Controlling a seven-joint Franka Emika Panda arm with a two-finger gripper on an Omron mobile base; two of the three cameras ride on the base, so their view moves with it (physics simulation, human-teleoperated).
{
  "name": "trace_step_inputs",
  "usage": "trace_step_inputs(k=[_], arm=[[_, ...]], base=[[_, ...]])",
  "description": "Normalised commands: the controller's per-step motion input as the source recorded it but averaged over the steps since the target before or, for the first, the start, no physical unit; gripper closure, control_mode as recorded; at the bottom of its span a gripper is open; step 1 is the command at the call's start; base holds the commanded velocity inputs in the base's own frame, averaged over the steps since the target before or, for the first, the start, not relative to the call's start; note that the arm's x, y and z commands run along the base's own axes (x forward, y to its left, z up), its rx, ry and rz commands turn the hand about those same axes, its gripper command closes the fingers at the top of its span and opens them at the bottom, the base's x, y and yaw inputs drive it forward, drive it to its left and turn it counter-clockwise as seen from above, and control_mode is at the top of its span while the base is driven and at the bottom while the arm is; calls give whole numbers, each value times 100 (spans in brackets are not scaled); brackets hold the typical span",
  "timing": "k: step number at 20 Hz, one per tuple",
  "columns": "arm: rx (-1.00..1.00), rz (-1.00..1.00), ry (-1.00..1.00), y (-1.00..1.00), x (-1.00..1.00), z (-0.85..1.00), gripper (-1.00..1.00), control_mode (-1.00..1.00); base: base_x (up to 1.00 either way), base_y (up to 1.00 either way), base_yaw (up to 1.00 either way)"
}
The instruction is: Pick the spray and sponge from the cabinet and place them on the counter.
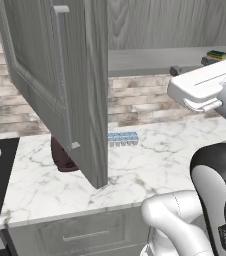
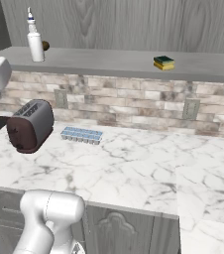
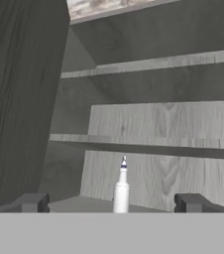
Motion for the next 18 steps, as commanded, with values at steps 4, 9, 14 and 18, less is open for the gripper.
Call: trace_step_inputs(k=[4,9,14,18], arm=[[1,0,7,0,19,0,-100,-100],[0,0,1,0,12,0,-100,-100],[0,0,0,4,9,-5,-100,-100],[0,0,0,10,10,-8,-100,-100]], base=[[0,0,0],[0,0,0],[0,0,0],[0,0,0]])
